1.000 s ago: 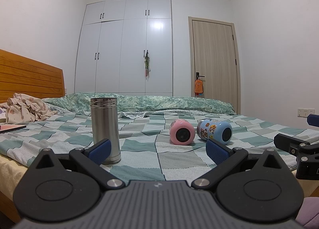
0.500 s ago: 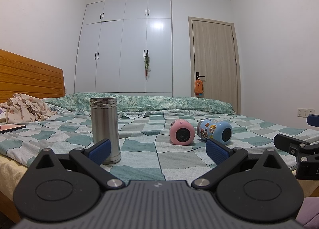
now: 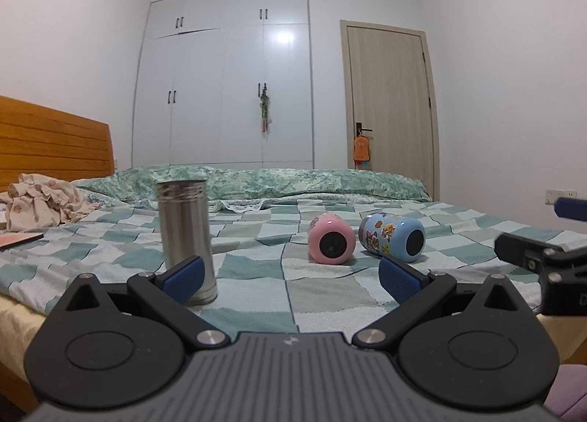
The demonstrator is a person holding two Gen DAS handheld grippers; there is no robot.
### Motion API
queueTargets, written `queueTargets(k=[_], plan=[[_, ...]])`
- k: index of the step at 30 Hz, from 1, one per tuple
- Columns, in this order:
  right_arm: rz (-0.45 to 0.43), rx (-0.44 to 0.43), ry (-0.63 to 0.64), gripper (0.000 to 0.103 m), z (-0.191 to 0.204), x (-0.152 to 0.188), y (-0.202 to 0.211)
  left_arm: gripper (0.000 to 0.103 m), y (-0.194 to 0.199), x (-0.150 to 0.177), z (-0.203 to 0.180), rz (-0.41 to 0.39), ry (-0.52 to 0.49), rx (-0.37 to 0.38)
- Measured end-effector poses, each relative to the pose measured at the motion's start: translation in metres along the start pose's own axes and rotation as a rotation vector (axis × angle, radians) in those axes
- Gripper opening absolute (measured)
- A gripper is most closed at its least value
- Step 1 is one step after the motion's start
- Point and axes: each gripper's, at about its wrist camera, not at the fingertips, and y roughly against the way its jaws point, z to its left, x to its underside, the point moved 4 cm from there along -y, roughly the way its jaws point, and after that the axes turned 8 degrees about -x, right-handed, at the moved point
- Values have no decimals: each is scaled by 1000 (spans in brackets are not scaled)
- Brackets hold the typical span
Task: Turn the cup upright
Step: 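Move the left gripper to the pink cup lying on its side and grasp it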
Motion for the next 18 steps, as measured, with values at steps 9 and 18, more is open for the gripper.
queueTargets(k=[9,18], plan=[[58,-49,3,103,-52,-14,-59,103,-53,-29,-27,86,-54,26],[192,-137,-16,103,-114,-24,-151,103,-144,-63,-69,211,-138,35]])
